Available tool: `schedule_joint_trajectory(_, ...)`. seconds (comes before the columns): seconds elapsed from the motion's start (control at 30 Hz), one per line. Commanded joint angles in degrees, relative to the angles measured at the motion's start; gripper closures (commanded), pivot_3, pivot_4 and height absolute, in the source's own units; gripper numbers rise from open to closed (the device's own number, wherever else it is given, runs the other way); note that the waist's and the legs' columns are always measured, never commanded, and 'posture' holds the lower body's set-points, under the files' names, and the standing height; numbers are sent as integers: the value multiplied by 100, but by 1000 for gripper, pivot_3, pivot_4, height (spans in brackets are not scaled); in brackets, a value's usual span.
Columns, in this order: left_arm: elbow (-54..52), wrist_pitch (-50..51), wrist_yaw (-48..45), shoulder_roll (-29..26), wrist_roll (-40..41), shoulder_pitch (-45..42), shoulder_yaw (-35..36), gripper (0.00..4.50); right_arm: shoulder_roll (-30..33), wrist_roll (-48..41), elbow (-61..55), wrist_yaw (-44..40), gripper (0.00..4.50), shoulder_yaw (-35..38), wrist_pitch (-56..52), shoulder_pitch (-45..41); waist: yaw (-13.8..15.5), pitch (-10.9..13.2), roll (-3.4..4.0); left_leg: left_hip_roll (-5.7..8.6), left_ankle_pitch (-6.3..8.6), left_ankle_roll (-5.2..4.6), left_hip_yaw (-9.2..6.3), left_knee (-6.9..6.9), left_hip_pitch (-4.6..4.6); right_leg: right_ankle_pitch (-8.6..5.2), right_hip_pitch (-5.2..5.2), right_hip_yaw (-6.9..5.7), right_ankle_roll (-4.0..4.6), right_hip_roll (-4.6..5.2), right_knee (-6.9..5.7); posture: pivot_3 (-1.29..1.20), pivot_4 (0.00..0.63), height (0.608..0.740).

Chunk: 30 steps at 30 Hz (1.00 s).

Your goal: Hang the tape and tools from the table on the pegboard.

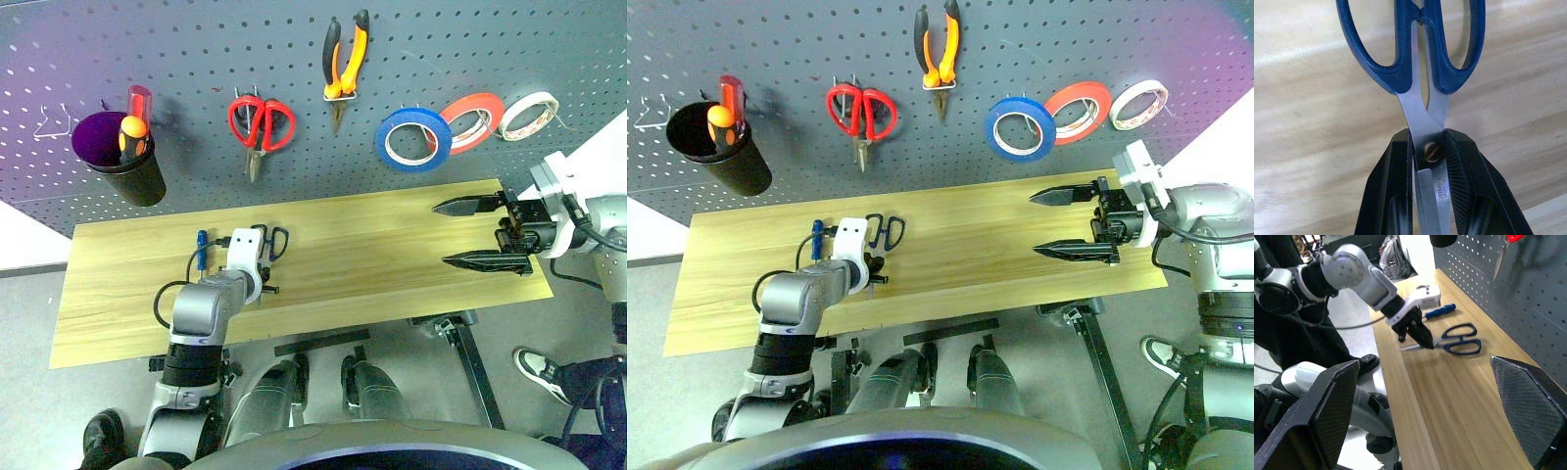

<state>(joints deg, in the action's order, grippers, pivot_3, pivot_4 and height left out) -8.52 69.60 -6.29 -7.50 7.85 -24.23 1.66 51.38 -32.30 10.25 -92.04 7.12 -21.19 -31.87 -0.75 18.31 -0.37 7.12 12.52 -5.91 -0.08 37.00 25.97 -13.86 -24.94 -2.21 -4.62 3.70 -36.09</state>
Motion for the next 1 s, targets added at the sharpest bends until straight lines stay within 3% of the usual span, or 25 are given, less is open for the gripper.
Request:
schedule_joint_trajectory(0.03, -727, -47, -225, -181, 116, 216, -259, 3831, 146, -69, 43, -45, 0, 112, 57, -147, -3, 0, 1, 0, 0, 1, 0, 1, 1, 0, 0, 0, 0, 0, 0, -151, 309, 726)
schedule_joint_trajectory(0.5, -1820, -1418, -1207, -1157, 314, 925, -598, 3831, 290, -259, 659, -46, 0, -228, 192, -653, 6, -2, 4, 1, -2, 4, -1, -1, 3, 1, -6, -1, 0, 0, 0, -113, 298, 726)
schedule_joint_trajectory(1.0, -2519, -2879, -1954, -1421, 727, 1629, -383, 3831, 716, -665, 1350, -46, 0, -542, 283, -1042, 9, -4, 7, 2, -4, 7, 0, 2, 4, 2, -8, -1, 0, 0, -2, -93, 281, 726)
